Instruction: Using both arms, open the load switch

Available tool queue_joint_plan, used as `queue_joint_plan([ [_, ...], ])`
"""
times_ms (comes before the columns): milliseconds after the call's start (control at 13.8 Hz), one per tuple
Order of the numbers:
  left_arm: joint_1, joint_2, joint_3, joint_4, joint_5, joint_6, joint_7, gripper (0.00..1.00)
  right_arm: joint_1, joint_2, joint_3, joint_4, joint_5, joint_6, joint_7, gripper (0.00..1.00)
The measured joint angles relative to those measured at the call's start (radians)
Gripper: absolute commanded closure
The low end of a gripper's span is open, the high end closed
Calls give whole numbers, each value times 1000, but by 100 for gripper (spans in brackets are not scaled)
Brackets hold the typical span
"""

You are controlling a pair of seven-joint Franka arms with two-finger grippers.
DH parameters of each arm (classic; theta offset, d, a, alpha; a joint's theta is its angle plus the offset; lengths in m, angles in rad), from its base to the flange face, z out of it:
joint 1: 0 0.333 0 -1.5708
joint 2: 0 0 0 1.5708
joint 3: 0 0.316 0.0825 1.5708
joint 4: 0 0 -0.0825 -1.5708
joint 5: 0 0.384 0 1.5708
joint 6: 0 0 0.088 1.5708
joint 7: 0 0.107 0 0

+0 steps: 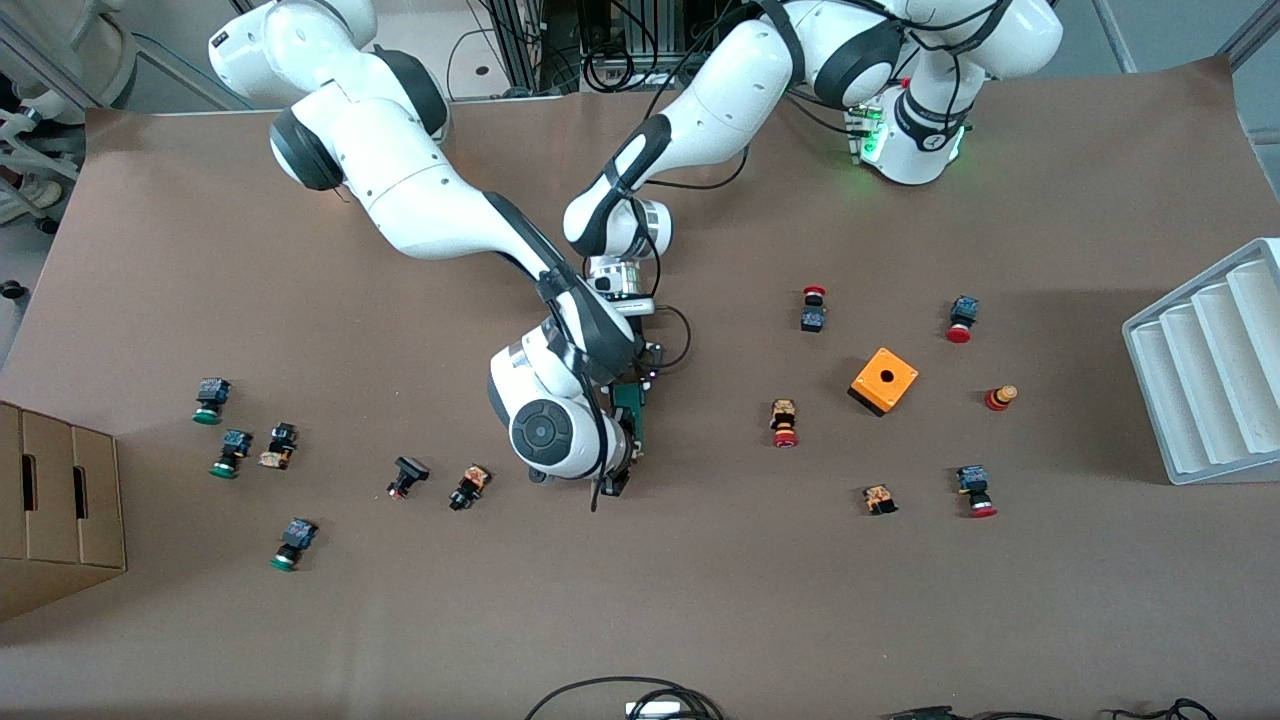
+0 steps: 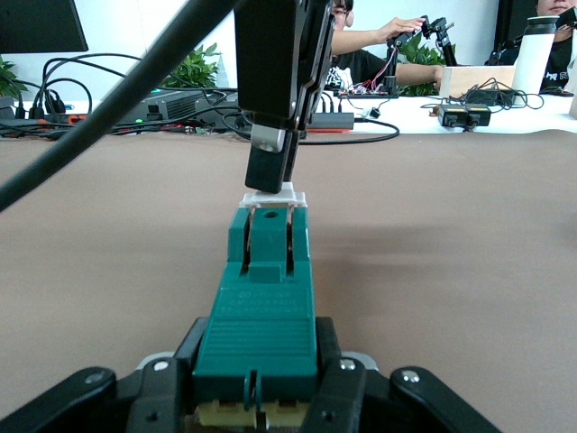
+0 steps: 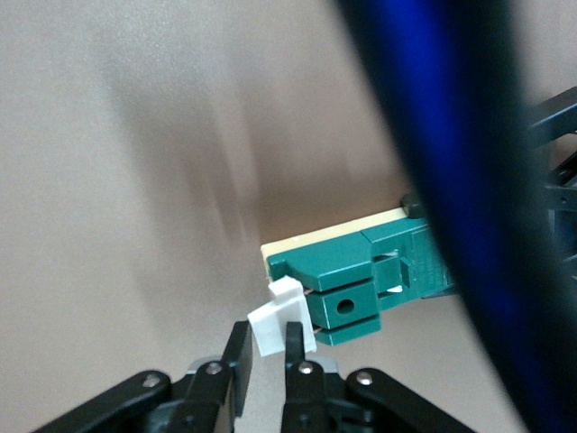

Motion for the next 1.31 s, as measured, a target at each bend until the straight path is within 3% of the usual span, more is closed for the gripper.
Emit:
queue_joint_plan([
  [1308,0,0,0,0,0,0,0,48,0,-31,3,-56,0,39,2,82],
])
